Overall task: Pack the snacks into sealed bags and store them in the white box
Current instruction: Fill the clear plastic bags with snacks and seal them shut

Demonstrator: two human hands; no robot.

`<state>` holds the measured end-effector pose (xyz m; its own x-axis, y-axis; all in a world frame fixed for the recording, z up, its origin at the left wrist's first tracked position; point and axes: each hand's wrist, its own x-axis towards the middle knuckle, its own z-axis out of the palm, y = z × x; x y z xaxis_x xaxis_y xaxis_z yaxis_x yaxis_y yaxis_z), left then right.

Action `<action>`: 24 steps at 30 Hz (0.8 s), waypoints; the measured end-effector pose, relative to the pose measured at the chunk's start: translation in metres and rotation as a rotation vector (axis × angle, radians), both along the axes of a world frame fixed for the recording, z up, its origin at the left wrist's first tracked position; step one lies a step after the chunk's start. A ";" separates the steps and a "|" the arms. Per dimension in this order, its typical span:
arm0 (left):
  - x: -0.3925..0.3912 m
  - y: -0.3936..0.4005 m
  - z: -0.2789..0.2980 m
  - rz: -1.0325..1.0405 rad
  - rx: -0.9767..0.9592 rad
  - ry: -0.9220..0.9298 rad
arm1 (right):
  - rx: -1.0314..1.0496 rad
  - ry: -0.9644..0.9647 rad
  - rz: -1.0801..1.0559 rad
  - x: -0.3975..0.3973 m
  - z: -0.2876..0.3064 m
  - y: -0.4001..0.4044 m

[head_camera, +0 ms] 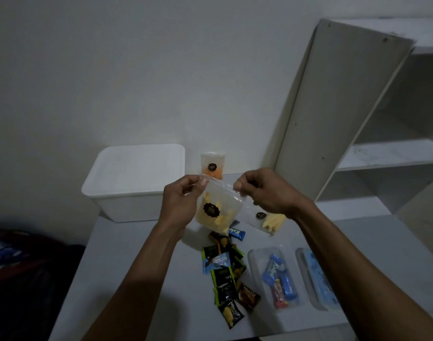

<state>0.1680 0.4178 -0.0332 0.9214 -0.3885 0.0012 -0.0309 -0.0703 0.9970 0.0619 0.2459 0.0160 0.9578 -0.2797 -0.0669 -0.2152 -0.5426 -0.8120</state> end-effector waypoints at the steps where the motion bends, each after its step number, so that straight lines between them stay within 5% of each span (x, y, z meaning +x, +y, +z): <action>1: 0.000 -0.001 0.000 0.020 -0.029 0.038 | 0.042 -0.021 -0.026 -0.002 -0.002 -0.002; 9: -0.001 -0.007 -0.008 0.113 -0.101 0.216 | 0.201 -0.280 -0.325 -0.004 -0.046 0.011; 16: 0.003 -0.017 -0.027 0.104 -0.093 0.166 | 0.070 -0.312 -0.393 0.002 -0.069 -0.003; 24: 0.019 -0.070 -0.050 0.085 -0.110 0.211 | 0.271 -0.290 -0.527 0.018 -0.101 -0.038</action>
<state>0.1873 0.3477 -0.0837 0.9351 -0.3179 -0.1567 0.1802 0.0458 0.9826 0.0801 0.2077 -0.0845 0.6868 -0.7258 0.0392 -0.1482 -0.1927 -0.9700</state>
